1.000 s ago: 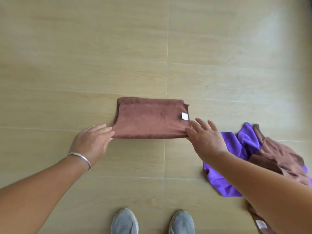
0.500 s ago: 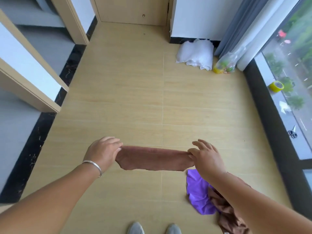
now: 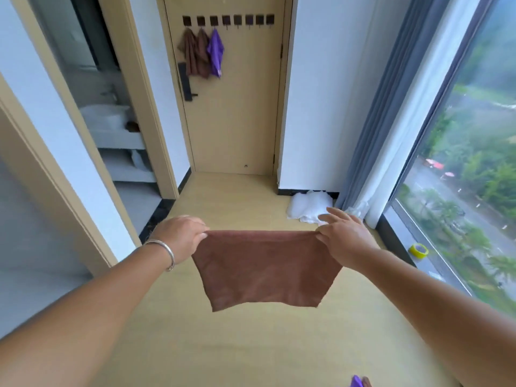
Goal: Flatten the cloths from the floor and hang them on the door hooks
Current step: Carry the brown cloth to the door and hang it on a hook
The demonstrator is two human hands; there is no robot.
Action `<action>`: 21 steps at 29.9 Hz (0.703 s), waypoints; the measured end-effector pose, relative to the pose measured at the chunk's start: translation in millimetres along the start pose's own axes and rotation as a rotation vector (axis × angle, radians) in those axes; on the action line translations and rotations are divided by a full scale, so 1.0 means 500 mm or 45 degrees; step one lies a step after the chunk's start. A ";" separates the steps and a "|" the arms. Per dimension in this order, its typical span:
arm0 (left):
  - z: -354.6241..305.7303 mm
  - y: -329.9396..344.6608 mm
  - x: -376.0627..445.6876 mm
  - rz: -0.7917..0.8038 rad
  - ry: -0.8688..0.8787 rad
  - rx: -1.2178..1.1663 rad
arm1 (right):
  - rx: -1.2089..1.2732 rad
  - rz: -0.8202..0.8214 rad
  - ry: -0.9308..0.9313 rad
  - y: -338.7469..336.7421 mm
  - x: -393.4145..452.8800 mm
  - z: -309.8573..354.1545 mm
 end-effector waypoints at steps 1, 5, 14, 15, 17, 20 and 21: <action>0.006 -0.048 0.006 -0.027 -0.001 0.020 | -0.026 -0.027 -0.025 -0.047 0.011 0.001; 0.030 -0.226 0.021 -0.171 -0.021 0.039 | -0.075 -0.145 -0.068 -0.222 0.044 0.001; 0.097 -0.466 -0.005 -0.292 -0.108 0.171 | -0.022 -0.360 -0.146 -0.479 0.074 0.045; 0.105 -0.478 -0.007 -0.297 -0.130 0.197 | -0.018 -0.379 -0.145 -0.494 0.078 0.054; 0.118 -0.496 -0.010 -0.303 -0.172 0.255 | 0.001 -0.412 -0.134 -0.516 0.086 0.070; 0.137 -0.513 -0.016 -0.338 -0.198 0.302 | -0.003 -0.450 -0.128 -0.534 0.096 0.093; 0.142 -0.518 -0.018 -0.352 -0.197 0.318 | -0.005 -0.460 -0.125 -0.537 0.099 0.100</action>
Point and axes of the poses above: each hand's wrist, its own x-axis towards the middle knuckle, its own y-axis out of the palm, z = x × y, the point moved 6 cm from there along x, towards the middle knuckle, and after that the axes turned 8 degrees about y, right-handed, at the moved point
